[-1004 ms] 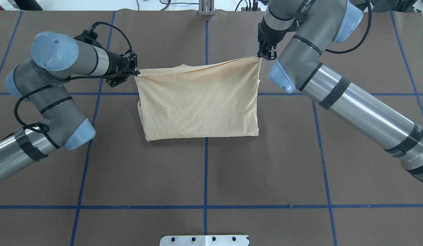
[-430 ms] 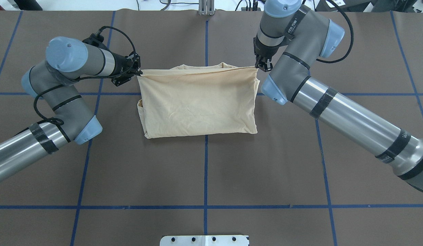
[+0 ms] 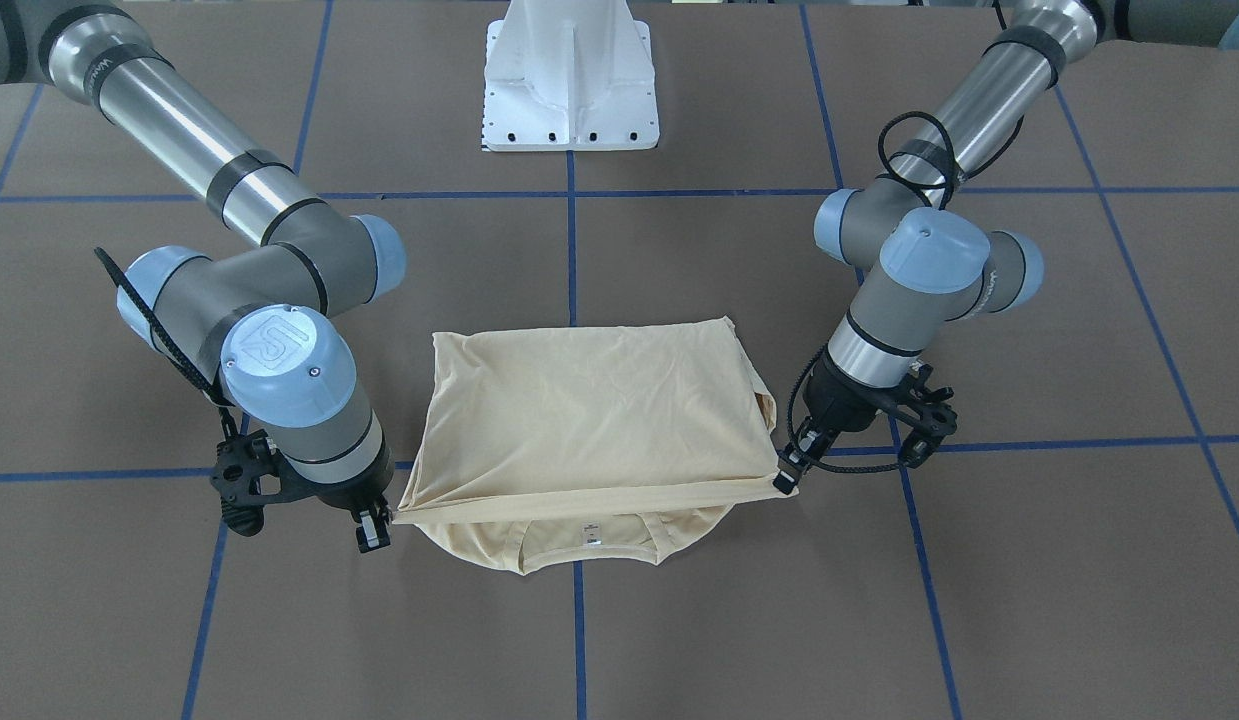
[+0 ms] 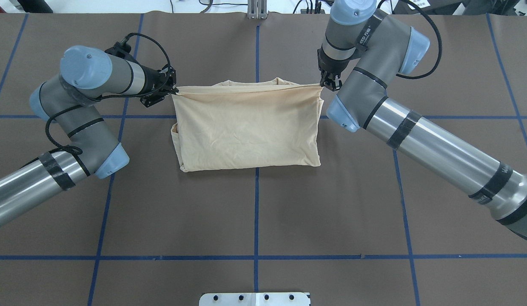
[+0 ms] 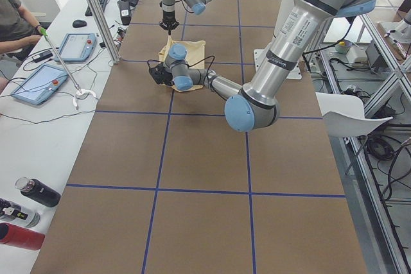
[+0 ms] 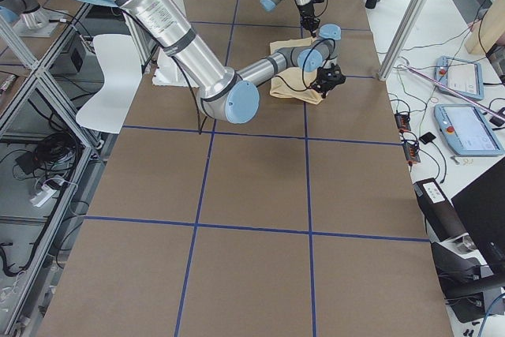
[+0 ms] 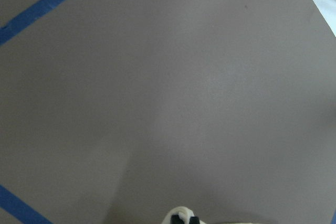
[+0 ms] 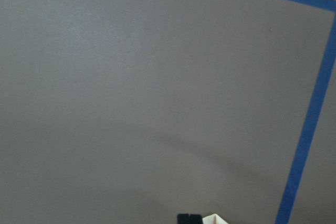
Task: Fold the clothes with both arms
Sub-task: 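Lay the hem down past the collar and open both grippers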
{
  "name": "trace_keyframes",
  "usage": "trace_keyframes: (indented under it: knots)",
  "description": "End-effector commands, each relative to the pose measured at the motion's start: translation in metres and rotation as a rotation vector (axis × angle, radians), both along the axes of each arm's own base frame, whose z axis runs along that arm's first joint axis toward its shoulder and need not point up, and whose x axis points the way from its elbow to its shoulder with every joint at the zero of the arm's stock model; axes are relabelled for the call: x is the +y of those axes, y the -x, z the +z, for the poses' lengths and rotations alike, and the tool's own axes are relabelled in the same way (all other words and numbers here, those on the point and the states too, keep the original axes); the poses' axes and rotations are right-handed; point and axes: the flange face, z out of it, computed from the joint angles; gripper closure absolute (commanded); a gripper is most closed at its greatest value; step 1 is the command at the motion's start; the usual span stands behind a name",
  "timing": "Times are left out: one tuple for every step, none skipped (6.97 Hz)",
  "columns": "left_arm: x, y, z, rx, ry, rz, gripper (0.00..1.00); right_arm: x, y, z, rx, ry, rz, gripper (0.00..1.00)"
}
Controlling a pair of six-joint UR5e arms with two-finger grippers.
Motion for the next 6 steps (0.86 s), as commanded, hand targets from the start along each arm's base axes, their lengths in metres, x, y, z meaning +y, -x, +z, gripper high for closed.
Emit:
trace_keyframes:
  knots:
    - [-0.002, -0.003, 0.003, -0.007, 0.006, 0.0, 0.9, -0.002, 0.001, 0.007, 0.012, -0.003, -0.004, 1.0]
    - [-0.005, -0.006, 0.0, -0.007, 0.006, 0.0, 0.86, -0.002, 0.001, 0.007, 0.011, -0.006, -0.004, 1.0]
    - [-0.009, -0.01, 0.001, -0.012, 0.011, 0.0, 0.82, -0.002, 0.003, 0.005, 0.008, -0.007, -0.006, 1.0]
    - [-0.008, -0.012, -0.001, -0.01, 0.009, 0.002, 0.8, -0.003, 0.003, 0.0, 0.003, -0.013, -0.006, 0.98]
    - [-0.008, -0.012, -0.001, -0.01, 0.009, 0.003, 0.79, -0.003, 0.004, -0.004, -0.015, -0.029, -0.002, 0.95]
    - [-0.007, -0.013, 0.001, -0.012, 0.011, 0.005, 0.79, -0.004, 0.004, -0.004, -0.017, -0.032, -0.002, 0.93]
